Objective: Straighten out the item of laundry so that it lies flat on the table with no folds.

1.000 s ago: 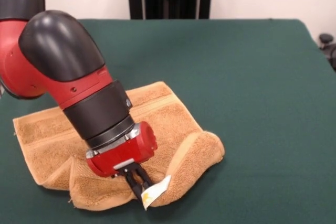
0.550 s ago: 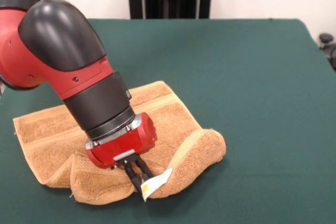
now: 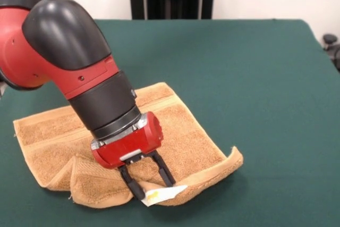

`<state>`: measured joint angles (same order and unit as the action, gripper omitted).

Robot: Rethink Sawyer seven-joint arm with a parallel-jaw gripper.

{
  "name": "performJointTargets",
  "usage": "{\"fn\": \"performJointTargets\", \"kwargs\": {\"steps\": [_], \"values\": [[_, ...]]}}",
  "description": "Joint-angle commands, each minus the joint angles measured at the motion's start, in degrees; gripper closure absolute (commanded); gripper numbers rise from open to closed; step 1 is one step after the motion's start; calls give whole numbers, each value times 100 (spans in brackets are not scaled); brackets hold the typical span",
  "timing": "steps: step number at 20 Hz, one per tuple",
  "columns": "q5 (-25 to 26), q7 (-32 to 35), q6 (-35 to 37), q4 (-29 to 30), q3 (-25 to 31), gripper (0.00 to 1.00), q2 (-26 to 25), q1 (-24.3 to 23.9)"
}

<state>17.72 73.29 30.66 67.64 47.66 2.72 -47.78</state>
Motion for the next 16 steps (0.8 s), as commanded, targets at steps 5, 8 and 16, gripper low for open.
{"fn": "performJointTargets", "kwargs": {"steps": [5,8,16], "values": [[261,227,-194,541,-412,0,-224,268],[248,238,-166,534,-433,0,-207,289],[200,39,389,204,-517,0,-10,457]]}}
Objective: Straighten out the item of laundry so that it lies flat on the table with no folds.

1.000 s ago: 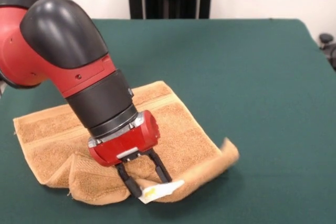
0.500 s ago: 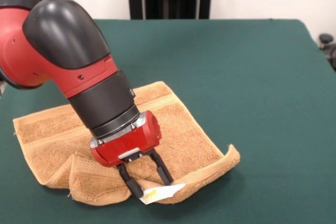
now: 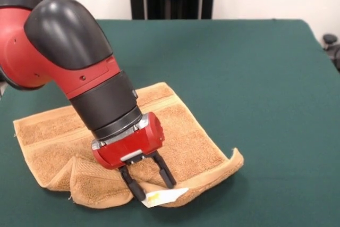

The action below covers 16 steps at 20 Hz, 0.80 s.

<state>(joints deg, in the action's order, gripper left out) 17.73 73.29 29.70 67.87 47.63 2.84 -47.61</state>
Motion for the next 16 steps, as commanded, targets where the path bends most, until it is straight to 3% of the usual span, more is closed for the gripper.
{"fn": "performJointTargets", "kwargs": {"steps": [1,4,7,11,16], "values": [[169,-10,623,96,-511,0,9,472],[41,179,877,135,-563,0,321,563],[-184,720,1378,360,-768,0,1258,752],[-503,1265,2759,-22,-1253,0,2258,1128],[-863,1940,4212,-462,-1661,0,2962,1395]]}}
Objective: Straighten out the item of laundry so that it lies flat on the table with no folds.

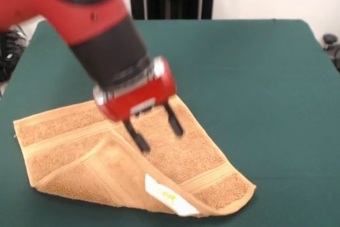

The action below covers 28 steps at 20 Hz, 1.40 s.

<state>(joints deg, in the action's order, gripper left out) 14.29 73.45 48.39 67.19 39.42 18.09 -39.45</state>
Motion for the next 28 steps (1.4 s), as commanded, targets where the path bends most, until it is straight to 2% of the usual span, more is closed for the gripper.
{"fn": "performJointTargets", "kwargs": {"steps": [1,4,7,9,13,16,19,23,28], "values": [[-582,2006,2628,-492,-883,0,1523,610],[-691,2142,3492,-874,-965,0,1675,698],[-686,2234,3912,-1110,-1087,0,1776,771],[-678,2304,3946,-1116,-1191,0,1810,808],[-658,2457,3576,-752,-1442,0,2004,883],[-400,2286,2406,7,-1697,0,1969,774],[-343,2147,1860,318,-1812,0,1801,701],[-495,1937,1827,344,-1890,0,1705,712],[-653,1807,1293,592,-1907,0,1558,682]]}}
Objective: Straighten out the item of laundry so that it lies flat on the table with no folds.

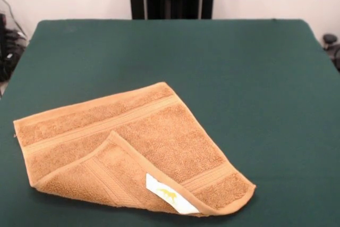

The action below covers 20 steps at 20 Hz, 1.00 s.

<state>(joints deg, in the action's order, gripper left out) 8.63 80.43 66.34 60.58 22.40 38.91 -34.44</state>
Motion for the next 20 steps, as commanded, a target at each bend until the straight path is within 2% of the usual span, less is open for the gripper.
{"fn": "performJointTargets", "kwargs": {"steps": [1,8,16,20], "values": [[-97,1102,-604,1298,-209,0,-541,182],[-177,1105,-1249,1618,-255,0,-647,172],[-346,1215,-2528,2336,-152,0,-905,-45],[-351,1130,-2890,2486,-194,0,-999,-86]]}}
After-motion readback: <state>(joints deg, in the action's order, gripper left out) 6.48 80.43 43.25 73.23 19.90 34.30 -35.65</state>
